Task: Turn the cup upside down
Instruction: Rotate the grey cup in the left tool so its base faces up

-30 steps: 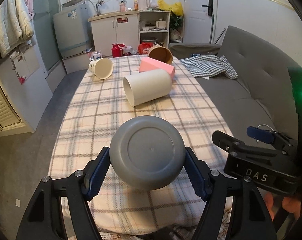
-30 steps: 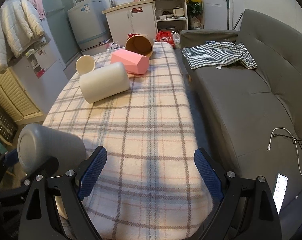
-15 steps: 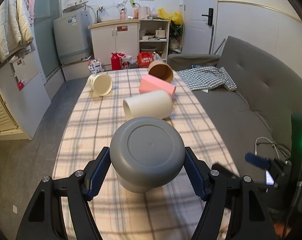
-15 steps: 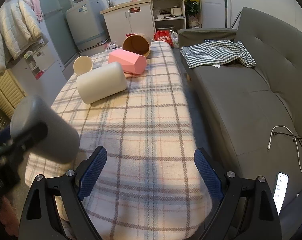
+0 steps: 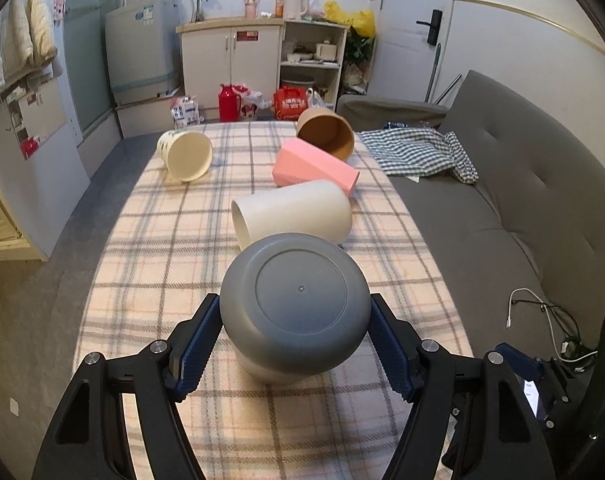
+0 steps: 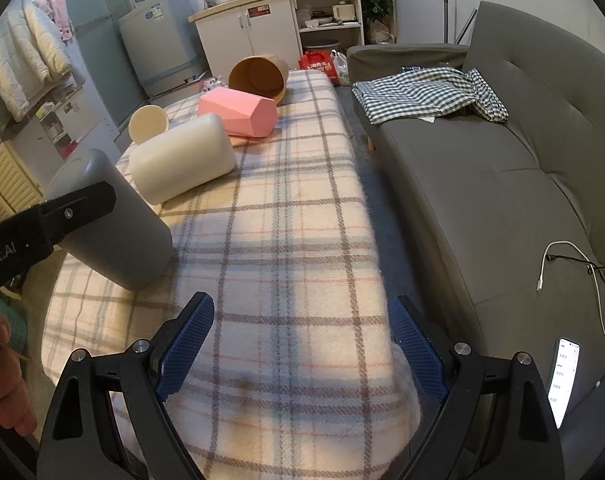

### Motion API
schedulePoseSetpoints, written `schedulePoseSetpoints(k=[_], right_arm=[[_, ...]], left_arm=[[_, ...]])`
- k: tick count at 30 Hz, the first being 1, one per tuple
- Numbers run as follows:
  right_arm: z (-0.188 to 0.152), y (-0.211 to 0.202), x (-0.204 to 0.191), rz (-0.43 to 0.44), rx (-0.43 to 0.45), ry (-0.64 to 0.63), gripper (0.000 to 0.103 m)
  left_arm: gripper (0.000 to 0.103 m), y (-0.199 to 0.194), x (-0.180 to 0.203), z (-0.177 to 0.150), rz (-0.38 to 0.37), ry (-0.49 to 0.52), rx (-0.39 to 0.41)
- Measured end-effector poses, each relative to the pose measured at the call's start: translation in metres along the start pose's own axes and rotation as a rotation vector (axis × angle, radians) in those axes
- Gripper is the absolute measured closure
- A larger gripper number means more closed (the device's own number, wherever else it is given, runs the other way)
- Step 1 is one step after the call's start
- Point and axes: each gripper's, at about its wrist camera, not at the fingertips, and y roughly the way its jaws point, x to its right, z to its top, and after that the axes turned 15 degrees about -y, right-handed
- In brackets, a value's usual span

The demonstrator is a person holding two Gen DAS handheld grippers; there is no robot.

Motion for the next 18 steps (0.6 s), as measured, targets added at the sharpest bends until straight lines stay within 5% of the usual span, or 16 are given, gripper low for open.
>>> schedulePoseSetpoints(k=[18], right_arm=[[0.006, 0.002, -0.007, -0.012, -0.005, -0.028, 0.013]], left_arm=[[0.027, 0.004, -0.010, -0.002, 0.009, -0.011, -0.019]])
